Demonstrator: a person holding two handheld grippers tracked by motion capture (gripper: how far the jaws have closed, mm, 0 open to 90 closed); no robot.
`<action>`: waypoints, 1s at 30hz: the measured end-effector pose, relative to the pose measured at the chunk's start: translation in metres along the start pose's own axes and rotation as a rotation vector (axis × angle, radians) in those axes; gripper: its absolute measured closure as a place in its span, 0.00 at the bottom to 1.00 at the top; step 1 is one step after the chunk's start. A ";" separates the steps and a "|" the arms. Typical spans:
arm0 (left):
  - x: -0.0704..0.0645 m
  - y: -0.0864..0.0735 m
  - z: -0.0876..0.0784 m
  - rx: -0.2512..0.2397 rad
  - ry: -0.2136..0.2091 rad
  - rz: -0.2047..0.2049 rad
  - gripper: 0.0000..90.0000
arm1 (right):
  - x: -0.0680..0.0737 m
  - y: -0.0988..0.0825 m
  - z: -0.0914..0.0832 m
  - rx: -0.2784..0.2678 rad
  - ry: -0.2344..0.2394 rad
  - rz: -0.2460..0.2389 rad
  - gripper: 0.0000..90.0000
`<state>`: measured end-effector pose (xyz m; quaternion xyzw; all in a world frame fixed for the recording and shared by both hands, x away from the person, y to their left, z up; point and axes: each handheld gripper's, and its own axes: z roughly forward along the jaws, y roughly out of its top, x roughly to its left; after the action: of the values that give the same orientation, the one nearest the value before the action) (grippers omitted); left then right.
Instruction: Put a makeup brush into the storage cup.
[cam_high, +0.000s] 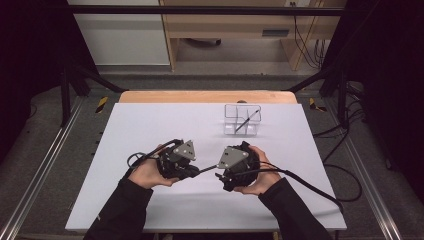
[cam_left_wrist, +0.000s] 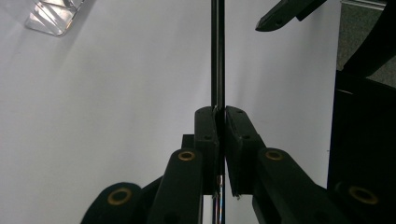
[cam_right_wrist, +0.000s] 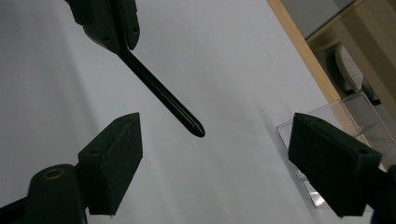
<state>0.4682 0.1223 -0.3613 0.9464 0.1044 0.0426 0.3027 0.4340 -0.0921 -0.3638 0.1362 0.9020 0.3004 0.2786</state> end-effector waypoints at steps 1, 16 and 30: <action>0.000 0.000 0.000 0.001 -0.004 -0.001 0.93 | 0.000 0.000 0.000 0.000 0.001 -0.006 0.22; 0.008 0.005 0.005 0.010 -0.054 -0.030 0.93 | 0.007 0.004 0.005 0.016 0.010 -0.112 0.30; 0.004 0.013 0.014 0.052 -0.066 -0.006 0.93 | 0.017 0.010 0.012 0.072 0.059 -0.221 0.42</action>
<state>0.4767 0.1048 -0.3647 0.9545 0.0981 0.0077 0.2816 0.4280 -0.0716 -0.3734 0.0372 0.9295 0.2390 0.2783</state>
